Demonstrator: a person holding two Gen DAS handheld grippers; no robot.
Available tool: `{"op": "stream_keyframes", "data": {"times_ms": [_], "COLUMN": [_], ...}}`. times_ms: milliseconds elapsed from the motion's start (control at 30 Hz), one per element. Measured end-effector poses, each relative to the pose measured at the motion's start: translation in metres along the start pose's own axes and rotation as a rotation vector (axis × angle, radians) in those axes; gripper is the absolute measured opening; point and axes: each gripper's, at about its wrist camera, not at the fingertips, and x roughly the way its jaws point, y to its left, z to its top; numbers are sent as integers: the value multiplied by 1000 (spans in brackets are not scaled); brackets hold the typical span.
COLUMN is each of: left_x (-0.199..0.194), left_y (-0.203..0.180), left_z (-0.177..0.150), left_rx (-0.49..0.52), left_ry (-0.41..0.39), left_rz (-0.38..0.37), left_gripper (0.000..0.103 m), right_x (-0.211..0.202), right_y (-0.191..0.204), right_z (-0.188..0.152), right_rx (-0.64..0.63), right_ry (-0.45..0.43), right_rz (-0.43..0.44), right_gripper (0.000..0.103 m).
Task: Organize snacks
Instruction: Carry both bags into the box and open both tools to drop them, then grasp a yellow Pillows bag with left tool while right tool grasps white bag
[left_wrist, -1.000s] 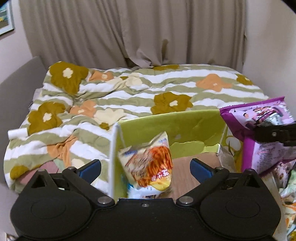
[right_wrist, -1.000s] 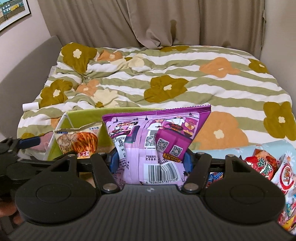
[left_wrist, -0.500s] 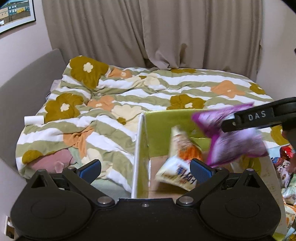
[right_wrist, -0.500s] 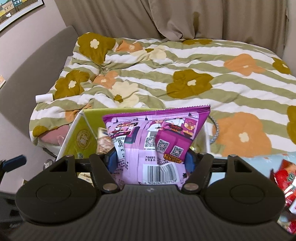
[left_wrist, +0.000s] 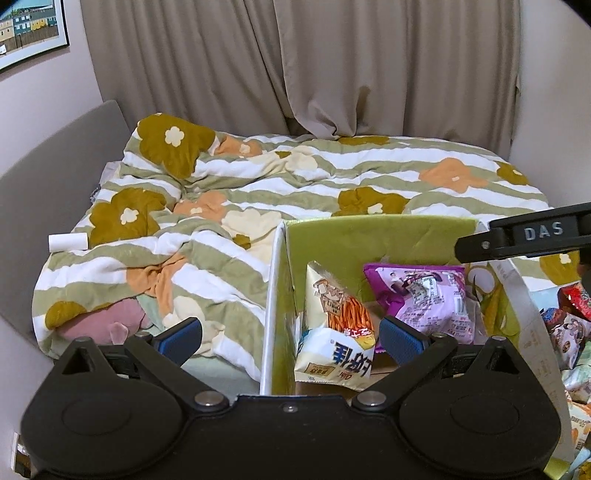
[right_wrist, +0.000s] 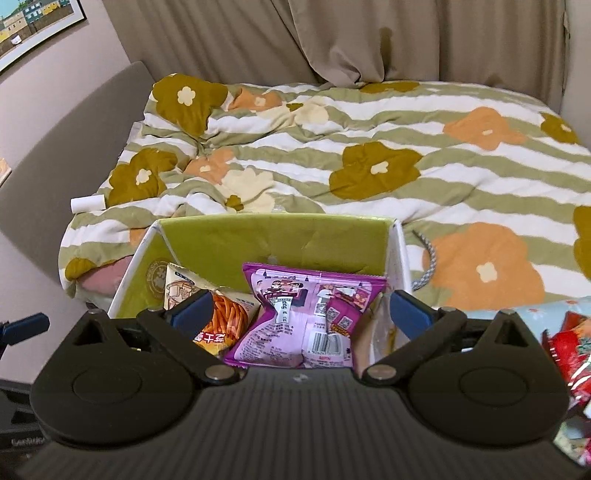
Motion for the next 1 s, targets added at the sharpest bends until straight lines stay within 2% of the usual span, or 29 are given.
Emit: {"op": "stream_keyframes", "data": {"times_ms": [333,633,833,1000], "left_x": [-42,-88,-114,-133], "left_y": [0,-18,-45,-84], "left_z": [11,11,2,-13], "left_rx": [4,40,64,71], "left_ry": [-76,-154,-170,-185], "left_rz": [-9,-71,-106,-140], "left_gripper": [103,103,103,103], "right_x": [-71,-136,-174,-202], "right_y": [5,-7,-39,-80], "right_z": [-3,-28,-58,-85], "right_rx": [0,27,77,86], "right_ry": [-88,-156,-180,-181], "right_rz": [-14,-105,-120,-159], "right_gripper": [103,103,103,103]}}
